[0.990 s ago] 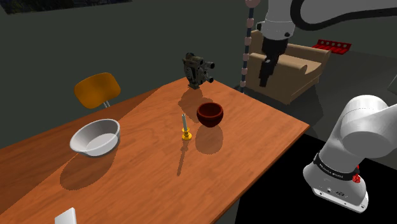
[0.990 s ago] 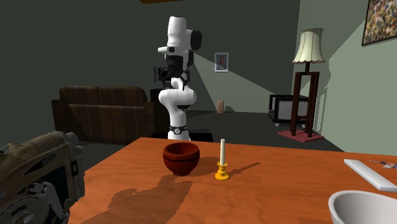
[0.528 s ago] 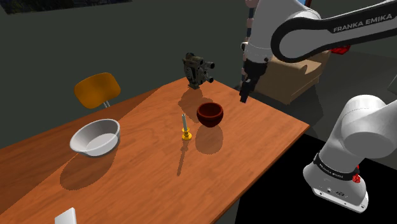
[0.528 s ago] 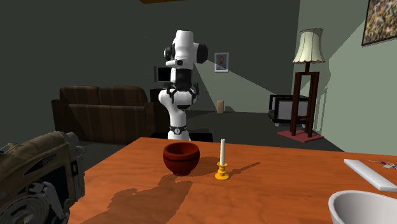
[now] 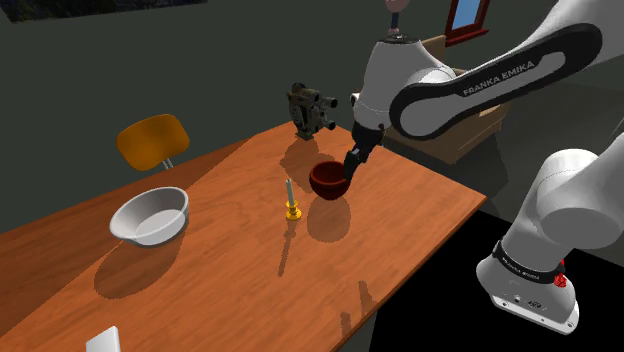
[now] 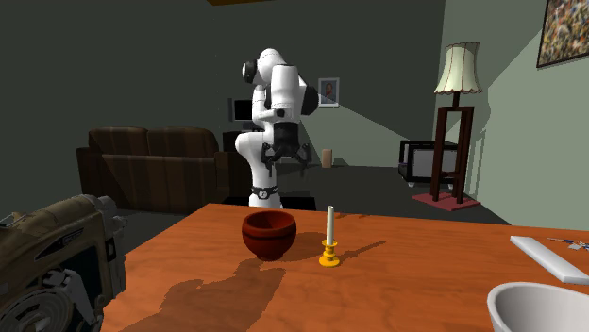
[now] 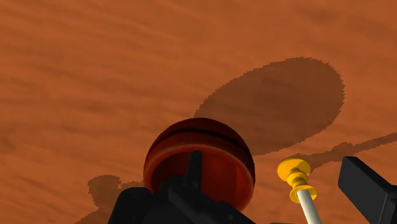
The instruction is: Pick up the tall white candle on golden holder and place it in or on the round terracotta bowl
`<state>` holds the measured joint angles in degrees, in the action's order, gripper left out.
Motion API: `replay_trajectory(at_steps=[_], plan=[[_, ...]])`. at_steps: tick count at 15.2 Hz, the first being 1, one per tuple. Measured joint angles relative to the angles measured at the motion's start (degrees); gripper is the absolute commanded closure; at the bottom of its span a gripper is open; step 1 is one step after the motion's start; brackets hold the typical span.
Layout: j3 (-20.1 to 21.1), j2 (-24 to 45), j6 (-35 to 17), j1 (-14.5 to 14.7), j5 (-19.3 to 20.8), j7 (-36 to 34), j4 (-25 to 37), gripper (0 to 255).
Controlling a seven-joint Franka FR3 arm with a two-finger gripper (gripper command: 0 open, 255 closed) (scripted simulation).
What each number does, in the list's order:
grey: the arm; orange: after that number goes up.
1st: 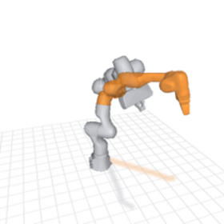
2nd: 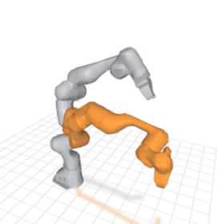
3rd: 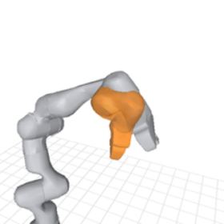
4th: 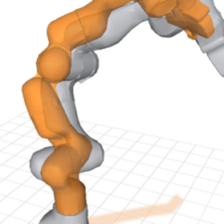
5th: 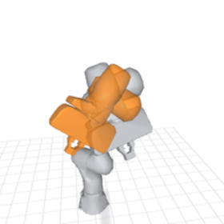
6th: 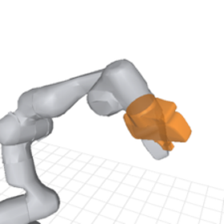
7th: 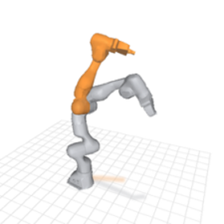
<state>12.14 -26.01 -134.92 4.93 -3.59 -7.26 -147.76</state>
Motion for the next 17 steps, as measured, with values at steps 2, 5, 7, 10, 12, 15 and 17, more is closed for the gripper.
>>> replay_trajectory(at_steps=[2, 5, 7, 10, 12, 15, 17], plan=[[1.29, 4.34, -4.99, -0.19, 0.36, -1.5, 0.88, 0], [3.33, 10.62, -12.26, -0.67, 1.71, -4.29, 2.19, 0], [4.66, 15.54, -16.77, -1.43, 3.75, -6.64, 4.06, 0], [6.43, 22.17, -22.16, -2.32, 8.45, -11.57, 7.39, 0], [7.06, 27.12, -25.19, -2.51, 13.52, -16.41, 10.46, 0], [6.05, 32.88, -28.59, -1.52, 20.48, -22.51, 14.24, 0], [5.24, 34.69, -29.86, -0.81, 22.91, -24.6, 14.95, 0]])
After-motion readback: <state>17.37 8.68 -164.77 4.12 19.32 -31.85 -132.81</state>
